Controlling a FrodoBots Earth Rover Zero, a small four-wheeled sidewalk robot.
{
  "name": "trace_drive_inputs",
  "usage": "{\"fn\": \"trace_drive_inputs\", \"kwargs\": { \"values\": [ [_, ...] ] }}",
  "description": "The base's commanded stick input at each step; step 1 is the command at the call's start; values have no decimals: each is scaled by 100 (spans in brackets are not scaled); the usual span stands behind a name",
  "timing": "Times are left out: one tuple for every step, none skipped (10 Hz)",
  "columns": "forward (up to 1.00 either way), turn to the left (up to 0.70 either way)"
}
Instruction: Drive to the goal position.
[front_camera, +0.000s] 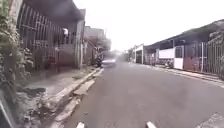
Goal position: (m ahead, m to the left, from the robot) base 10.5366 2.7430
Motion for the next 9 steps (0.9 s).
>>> {"fn": "trace_drive_inputs", "kwargs": {
  "values": [
    [70,0],
    [70,0],
    [70,0],
    [70,-11],
    [70,-14],
    [70,-14],
    [70,-14],
    [70,-14],
    [70,-14]
  ]
}}
